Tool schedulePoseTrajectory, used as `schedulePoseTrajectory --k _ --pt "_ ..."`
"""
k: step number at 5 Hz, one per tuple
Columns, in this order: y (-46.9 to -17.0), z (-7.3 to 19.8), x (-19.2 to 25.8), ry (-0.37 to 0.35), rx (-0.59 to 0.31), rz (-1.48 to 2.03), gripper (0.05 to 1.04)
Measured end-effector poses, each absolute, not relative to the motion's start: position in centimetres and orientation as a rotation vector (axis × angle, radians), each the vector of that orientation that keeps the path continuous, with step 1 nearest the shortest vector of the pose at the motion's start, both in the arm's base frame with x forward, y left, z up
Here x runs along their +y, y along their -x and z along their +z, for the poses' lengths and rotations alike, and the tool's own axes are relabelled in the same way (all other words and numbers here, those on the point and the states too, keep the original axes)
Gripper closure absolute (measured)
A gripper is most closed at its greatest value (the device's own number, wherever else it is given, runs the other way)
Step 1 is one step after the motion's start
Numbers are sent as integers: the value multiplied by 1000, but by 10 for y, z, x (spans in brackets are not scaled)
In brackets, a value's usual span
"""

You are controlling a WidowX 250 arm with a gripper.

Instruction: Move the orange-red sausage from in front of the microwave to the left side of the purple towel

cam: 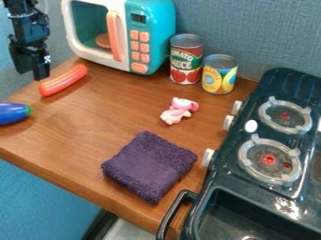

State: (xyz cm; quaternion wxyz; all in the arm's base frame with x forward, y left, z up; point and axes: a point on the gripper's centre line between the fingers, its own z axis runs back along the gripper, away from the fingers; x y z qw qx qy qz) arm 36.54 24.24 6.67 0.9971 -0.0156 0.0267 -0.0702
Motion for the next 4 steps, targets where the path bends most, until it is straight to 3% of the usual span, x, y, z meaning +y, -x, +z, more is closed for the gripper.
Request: schedulePoseTrajectory --k 4 --pt "-386 46 233 54 58 -144 83"
